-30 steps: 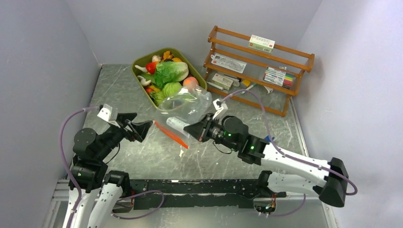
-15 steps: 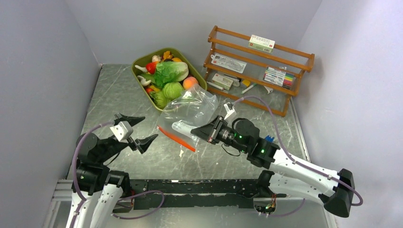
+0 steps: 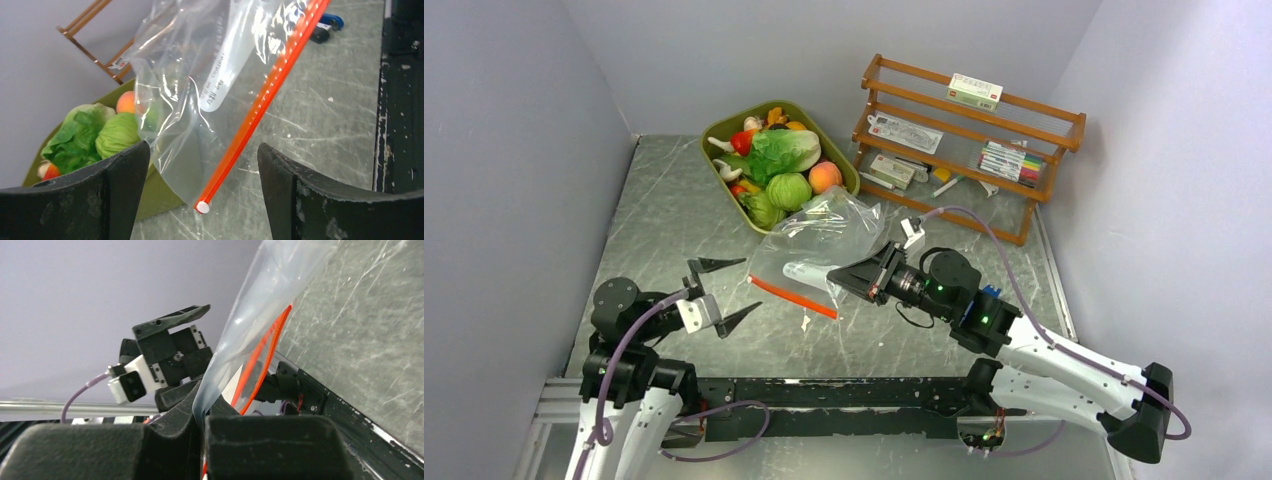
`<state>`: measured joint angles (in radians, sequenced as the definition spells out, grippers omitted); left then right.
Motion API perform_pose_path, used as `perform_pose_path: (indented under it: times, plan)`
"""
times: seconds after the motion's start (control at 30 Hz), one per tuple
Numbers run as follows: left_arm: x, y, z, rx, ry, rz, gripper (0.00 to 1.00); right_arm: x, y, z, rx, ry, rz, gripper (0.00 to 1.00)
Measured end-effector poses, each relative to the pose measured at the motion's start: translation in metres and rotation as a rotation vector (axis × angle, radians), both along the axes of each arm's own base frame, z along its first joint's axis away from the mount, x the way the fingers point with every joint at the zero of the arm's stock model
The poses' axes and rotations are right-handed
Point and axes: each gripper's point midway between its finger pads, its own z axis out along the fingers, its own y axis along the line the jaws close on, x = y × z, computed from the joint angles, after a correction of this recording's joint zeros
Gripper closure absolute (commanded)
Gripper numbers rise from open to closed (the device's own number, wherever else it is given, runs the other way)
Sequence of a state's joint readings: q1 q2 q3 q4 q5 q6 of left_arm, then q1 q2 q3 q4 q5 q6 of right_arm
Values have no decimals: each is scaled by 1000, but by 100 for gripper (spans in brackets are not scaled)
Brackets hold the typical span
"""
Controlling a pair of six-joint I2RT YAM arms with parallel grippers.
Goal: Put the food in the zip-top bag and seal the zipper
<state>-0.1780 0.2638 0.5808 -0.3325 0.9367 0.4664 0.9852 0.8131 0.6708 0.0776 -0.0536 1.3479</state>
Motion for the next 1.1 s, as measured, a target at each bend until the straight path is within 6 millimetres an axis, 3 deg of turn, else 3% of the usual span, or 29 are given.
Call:
perform_pose_path:
  times: [0.3, 0.6, 0.9, 1.1]
  plan:
    - [9, -12, -33, 20, -19, -99, 22, -4, 5, 0, 48, 77, 27, 100]
    - [17, -17, -23, -10, -98, -116, 22, -3, 12, -24, 64, 173, 37, 100]
    - [21, -30, -36, -16, -83, -113, 23, 4, 6, -22, 91, 211, -19, 100]
    - [22, -34, -33, -12, -142, -90, 22, 11, -1, -27, 90, 233, -68, 100]
